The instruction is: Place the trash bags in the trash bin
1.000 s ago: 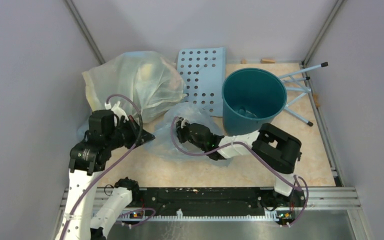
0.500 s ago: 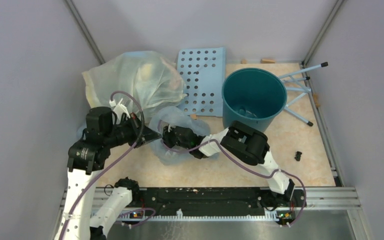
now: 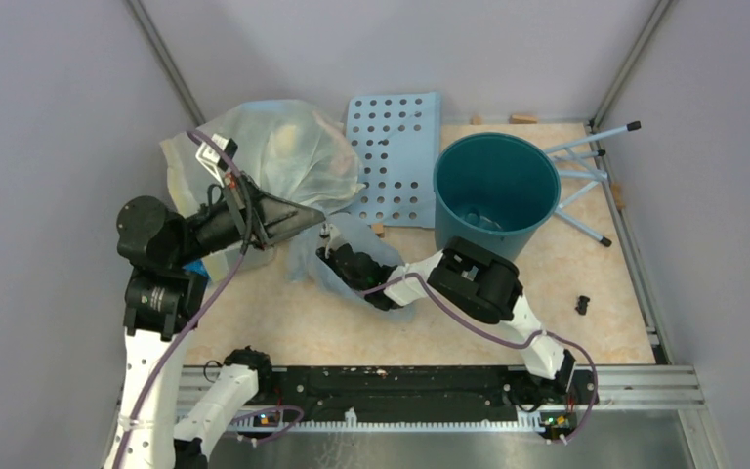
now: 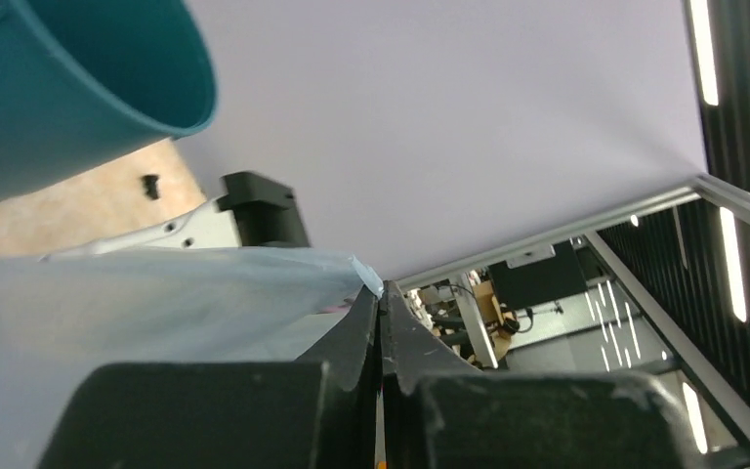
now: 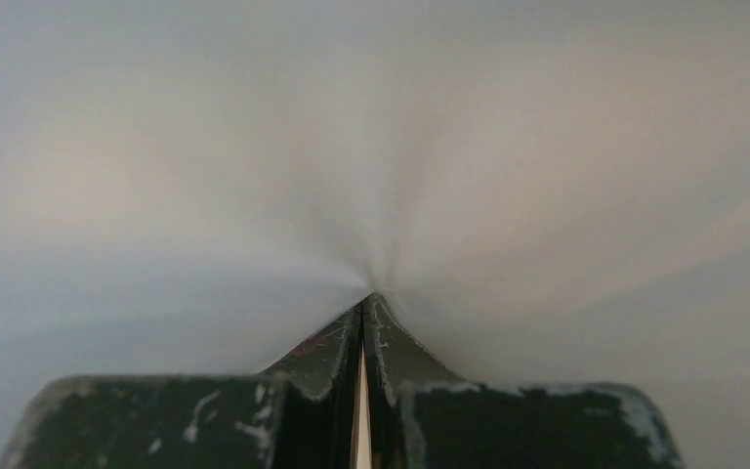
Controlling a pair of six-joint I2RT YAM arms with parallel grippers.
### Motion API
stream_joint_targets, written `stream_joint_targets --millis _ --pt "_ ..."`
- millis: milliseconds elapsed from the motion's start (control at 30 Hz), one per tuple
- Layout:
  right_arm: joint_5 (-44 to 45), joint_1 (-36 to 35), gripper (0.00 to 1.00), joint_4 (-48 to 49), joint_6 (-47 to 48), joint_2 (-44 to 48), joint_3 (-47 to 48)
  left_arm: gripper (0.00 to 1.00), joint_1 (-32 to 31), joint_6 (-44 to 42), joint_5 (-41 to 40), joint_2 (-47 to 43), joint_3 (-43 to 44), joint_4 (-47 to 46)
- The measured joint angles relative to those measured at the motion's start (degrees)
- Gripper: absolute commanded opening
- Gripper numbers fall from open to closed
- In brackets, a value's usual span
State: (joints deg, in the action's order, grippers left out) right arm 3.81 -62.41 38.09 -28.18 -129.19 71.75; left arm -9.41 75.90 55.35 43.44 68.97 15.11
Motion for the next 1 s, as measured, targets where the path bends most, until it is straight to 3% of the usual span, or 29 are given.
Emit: stream_joint_targets --millis 233,367,500,667,833,1000 --pt "2.91 -0.57 0.00 -1.57 0.70 2.19 -0.11 0.00 0.35 4.66 6.29 5.03 6.67 -5.60" --pt "4.87 -0.85 0.00 -6.54 4.24 5.22 -1.62 0.00 0.33 -4.00 7.06 5.97 11.65 6.23" --pt "6.91 -1.01 0.12 -13.16 8.20 10.73 -3.10 0.00 0.31 -13.14 4.76 5.66 14.97 17.68" --pt "6.27 -1.29 0.13 -16.52 10.43 21.44 -6.97 0.00 0.31 -22.45 -3.19 7.56 23.45 30.47" --pt "5.31 -1.33 0.22 -18.95 10.95 29.94 -11.47 0.00 0.31 -29.70 -15.32 11.21 35.78 40.33" --pt "5.07 -2.32 0.42 -23.39 14.88 35.50 -14.88 0.00 0.31 -33.79 -24.94 11.63 37.79 47.12"
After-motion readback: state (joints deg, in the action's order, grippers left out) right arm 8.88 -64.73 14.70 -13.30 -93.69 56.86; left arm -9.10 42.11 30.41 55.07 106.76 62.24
